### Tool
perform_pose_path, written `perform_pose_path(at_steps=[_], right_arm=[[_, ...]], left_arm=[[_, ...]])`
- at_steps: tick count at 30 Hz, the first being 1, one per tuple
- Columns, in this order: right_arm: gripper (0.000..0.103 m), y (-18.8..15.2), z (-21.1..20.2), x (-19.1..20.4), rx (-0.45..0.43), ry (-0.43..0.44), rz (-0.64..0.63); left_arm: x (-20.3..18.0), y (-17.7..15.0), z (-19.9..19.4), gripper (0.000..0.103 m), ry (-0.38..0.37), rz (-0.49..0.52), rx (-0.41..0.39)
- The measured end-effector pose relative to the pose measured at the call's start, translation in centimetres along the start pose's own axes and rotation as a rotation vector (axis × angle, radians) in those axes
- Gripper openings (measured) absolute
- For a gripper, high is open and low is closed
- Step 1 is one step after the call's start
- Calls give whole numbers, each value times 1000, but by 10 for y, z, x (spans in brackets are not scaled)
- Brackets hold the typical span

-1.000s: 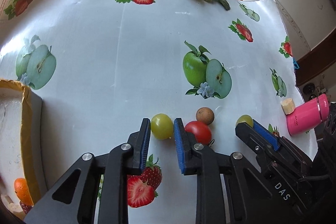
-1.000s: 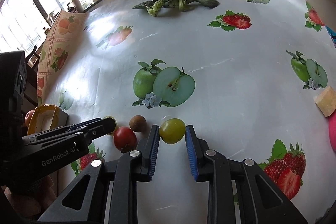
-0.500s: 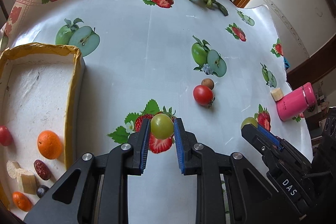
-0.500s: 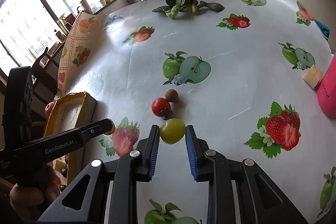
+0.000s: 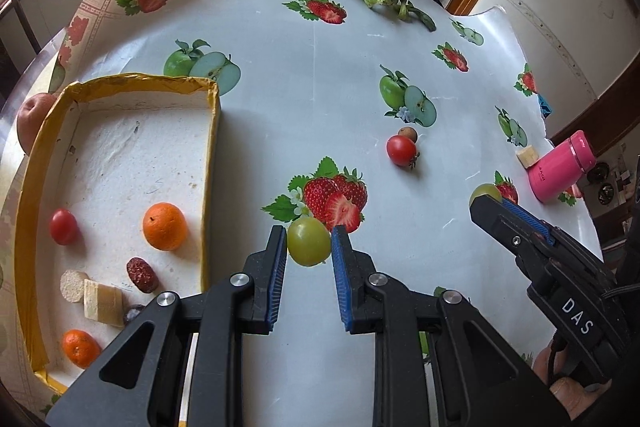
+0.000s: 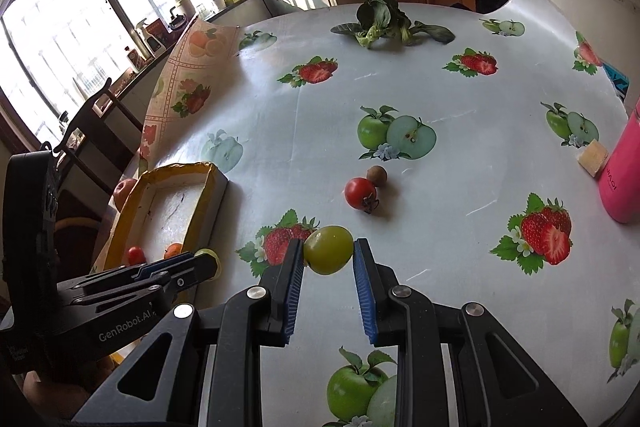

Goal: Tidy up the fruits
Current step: 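Carry both grapes into the tray and open both tools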

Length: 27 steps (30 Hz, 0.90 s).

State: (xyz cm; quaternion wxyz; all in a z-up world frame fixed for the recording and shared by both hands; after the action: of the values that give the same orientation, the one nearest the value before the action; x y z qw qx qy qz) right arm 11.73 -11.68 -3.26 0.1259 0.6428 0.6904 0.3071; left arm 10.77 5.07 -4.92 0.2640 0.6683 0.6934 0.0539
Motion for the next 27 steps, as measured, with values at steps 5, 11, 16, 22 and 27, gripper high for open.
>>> perform_pose_path(at_steps=[5,11,16,22,27], right_arm=[[26,2,-4,20,-9,15,-28],[26,3,-3,43,-11,37,-57],[26,3,0,59,-8,52,-70],[26,4,1,75,-8,66,-86],[26,5,4,86,-5,73,-95]], left_arm=[[18,1,-15,20,19,-13,-26],[38,0,-28,20,30,-41,-42],[50,-1,-34,20,40,-56,-45],[63,-2,-39,20,53,-66,-49],[76,1,-41,20,66,-72,-50]])
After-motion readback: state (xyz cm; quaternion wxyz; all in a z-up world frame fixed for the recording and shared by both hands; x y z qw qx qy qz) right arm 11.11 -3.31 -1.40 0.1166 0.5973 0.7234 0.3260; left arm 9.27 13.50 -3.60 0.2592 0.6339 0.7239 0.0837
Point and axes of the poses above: each gripper's, at about its wrist camera, not at the fingertips, and z roughly the way its jaws point, x to its left, y to its top, the point moved 4 cm from there along z, roughly the way its jaws point, and after that the axes turned 5 degrees about -y, right-handed, at the moved point
